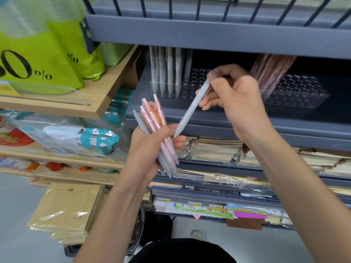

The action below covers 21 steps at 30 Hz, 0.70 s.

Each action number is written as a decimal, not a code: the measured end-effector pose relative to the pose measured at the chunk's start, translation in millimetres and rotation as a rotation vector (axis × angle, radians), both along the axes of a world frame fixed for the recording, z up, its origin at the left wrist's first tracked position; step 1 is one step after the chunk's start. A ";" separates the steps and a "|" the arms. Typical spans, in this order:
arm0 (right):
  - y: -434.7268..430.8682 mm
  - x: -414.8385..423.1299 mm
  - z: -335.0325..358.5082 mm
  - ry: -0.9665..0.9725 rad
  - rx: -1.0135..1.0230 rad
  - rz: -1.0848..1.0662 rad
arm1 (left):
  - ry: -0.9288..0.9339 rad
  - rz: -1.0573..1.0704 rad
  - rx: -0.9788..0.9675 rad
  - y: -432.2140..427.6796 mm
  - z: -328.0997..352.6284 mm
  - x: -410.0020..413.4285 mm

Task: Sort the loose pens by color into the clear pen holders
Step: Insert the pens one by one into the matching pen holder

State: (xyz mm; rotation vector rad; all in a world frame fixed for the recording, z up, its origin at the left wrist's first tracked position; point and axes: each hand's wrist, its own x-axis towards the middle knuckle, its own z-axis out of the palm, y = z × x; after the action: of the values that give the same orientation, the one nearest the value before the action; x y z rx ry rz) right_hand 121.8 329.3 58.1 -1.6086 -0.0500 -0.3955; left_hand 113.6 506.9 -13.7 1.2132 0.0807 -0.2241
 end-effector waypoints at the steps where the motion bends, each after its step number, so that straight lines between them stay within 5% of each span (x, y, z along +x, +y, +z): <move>1: 1.5 -1.5 -1.4 0.003 -0.005 0.017 | -0.006 -0.002 0.018 -1.1 0.7 0.1; 8: 3.5 -2.2 -11.4 0.097 -0.024 0.115 | -0.001 0.066 -0.001 -0.1 2.4 6.0; 13: -12.3 16.0 3.0 -0.038 0.064 -0.106 | 0.010 0.065 -0.063 7.6 -1.3 7.1; 21: -13.5 60.2 2.1 -0.041 -0.245 -0.382 | -0.020 0.037 -0.059 20.2 -0.1 8.8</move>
State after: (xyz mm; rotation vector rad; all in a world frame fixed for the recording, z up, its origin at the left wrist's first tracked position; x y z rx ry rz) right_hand 182.0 315.9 60.2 -1.8551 0.1869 -0.7405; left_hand 122.4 527.0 -13.8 1.1539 0.0783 -0.1804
